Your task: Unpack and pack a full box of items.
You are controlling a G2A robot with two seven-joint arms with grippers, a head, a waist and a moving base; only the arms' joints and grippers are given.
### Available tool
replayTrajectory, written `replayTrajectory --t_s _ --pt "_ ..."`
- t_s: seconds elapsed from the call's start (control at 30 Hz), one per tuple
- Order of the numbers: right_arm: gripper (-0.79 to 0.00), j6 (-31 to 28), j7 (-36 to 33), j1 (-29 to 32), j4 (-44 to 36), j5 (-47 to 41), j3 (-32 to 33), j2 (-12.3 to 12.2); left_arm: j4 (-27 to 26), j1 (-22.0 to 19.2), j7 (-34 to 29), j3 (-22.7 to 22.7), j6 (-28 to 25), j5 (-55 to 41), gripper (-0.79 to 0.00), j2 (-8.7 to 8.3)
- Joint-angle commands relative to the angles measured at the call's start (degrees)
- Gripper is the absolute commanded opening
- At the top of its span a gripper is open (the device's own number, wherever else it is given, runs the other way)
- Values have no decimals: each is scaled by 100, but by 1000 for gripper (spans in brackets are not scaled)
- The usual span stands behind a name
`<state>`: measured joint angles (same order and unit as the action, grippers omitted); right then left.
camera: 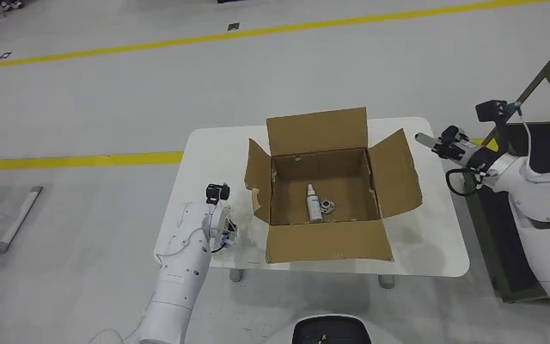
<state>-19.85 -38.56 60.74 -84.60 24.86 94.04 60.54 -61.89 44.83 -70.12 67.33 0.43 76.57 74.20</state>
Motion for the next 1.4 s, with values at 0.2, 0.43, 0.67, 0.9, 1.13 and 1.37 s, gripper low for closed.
replayTrajectory --t_s 0.2,0.43,0.67,0.9,1.13,1.37 --pt "0 -131 12 -144 -509 -45 -360 5 -693 64 -20 101 180 168 0 -25" --pt "-686 -34 -215 -428 -603 196 -1455 111 -1699 435 -263 436 31 574 0 -148" --pt "-785 344 -403 -968 27 1038 -2583 264 -2416 770 -454 761 -176 866 0 -243" --pt "-785 428 -276 -1068 185 1275 -2759 298 -2664 871 -403 835 -268 926 0 -260" --pt "-785 428 -276 -1068 185 1275 -2759 298 -2664 871 -403 835 -268 926 0 -260" --pt "-785 1127 -553 -1349 -204 1741 -3479 455 -2664 871 -403 835 -268 926 0 -260"
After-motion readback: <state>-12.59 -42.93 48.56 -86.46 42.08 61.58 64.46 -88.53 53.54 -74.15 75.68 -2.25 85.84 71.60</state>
